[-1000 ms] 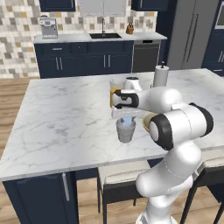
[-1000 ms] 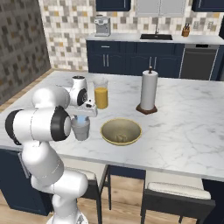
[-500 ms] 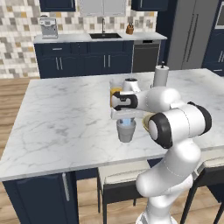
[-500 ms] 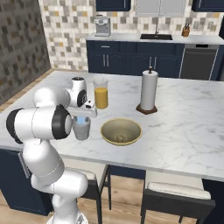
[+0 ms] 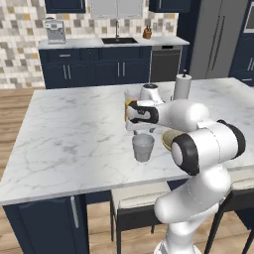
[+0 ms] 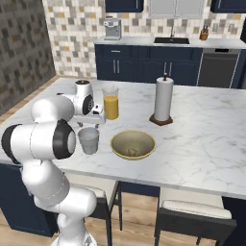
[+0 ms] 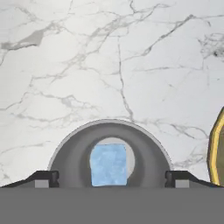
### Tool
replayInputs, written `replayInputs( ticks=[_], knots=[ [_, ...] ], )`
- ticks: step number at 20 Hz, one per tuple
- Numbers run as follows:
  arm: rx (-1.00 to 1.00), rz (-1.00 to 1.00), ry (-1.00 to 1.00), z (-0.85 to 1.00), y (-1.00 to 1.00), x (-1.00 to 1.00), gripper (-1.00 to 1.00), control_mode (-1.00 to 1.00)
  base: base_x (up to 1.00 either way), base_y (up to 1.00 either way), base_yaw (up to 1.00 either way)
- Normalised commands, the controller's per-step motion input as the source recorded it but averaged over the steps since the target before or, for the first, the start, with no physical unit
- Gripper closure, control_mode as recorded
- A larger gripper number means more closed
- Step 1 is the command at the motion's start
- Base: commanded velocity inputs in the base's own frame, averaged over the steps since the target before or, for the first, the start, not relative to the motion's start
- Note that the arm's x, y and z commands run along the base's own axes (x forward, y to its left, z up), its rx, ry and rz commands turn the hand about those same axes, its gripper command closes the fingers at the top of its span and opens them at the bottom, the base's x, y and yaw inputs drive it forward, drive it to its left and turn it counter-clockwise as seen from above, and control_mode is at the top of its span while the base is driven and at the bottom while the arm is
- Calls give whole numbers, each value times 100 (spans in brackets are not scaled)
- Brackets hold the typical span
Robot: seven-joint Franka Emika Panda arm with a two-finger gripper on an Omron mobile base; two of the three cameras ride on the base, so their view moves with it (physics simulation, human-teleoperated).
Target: There are two ice cubes in the ice bowl. Place both ice cubes in the glass cup.
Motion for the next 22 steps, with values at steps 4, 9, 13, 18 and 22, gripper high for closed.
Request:
replayInputs(
  ticks=[4,9,13,18,22],
  knots=[
    [0,3,-28,44,-39,-48,-100,-100,0,0,0],
    [0,1,-19,19,-84,-61,-100,-100,0,0,0],
    [7,0,-1,4,-91,-28,-100,-100,0,0,0],
    [16,-9,6,1,-76,-2,-100,-100,0,0,0],
    [16,-27,21,0,-55,0,-100,-100,0,0,0]
  ],
)
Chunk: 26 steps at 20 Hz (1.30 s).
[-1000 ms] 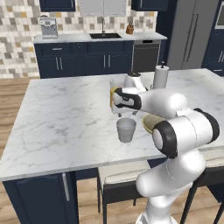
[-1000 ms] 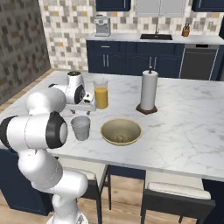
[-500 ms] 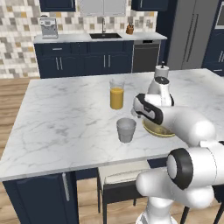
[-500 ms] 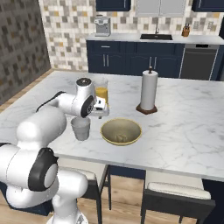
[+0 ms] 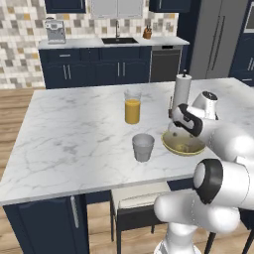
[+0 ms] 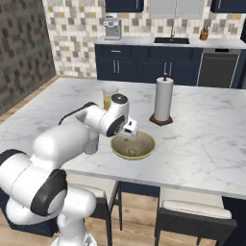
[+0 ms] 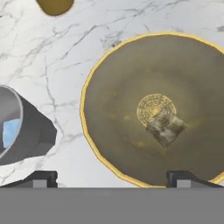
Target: There are two ice cubes in the ice bowl. Place both ice cubes in the glass cup.
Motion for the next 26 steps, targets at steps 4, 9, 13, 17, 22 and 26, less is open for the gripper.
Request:
replayInputs(
  ticks=[4,9,13,17,22,26],
  knots=[
    [-1,-28,18,-20,-22,0,-100,-100,0,0,0],
    [-11,-3,19,-34,0,13,-100,-100,0,0,0],
    [-11,0,5,-51,-6,10,-100,-100,0,0,0],
    [-6,0,0,-40,-27,2,-100,-100,0,0,0],
    [0,0,0,-15,-32,0,-100,-100,0,0,0],
    [0,-1,0,-20,-1,13,-100,-100,0,0,0]
  ],
)
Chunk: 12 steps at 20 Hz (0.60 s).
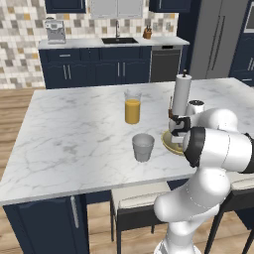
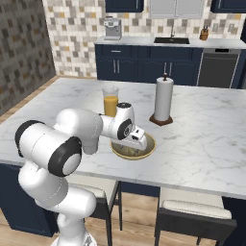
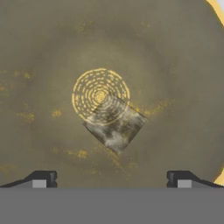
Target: There are two ice cubes in the ice bowl. Place both ice cubes in the glass cup.
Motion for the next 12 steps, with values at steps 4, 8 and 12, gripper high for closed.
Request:
replayInputs(
  ticks=[4,8,12],
  knots=[
    [0,-2,0,-14,-1,24,-100,-100,0,0,0],
    [0,-1,0,-17,-6,14,-100,-100,0,0,0],
    [0,0,0,-21,-1,0,-100,-100,0,0,0]
  ],
)
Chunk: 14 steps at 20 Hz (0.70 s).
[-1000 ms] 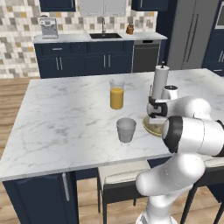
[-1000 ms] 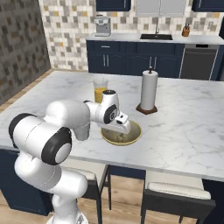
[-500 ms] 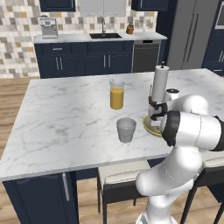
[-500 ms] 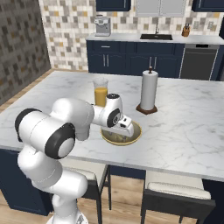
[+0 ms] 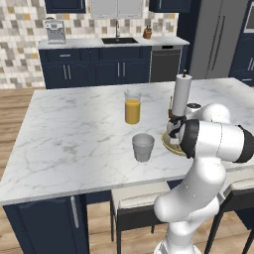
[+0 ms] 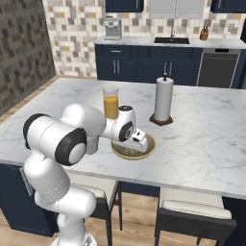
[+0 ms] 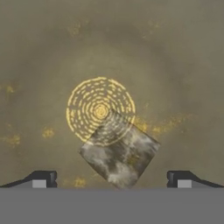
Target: There are two ice cubes in the ice bowl. Place both ice cubes in the glass cup.
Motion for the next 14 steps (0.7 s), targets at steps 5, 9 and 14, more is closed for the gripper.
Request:
replayInputs(
  ticks=[5,9,14],
  knots=[
    [0,0,0,-19,0,0,-100,-100,0,0,0],
    [0,0,0,-18,0,0,-100,-100,0,0,0],
    [-1,0,0,-17,-2,2,-100,-100,0,0,0]
  ],
)
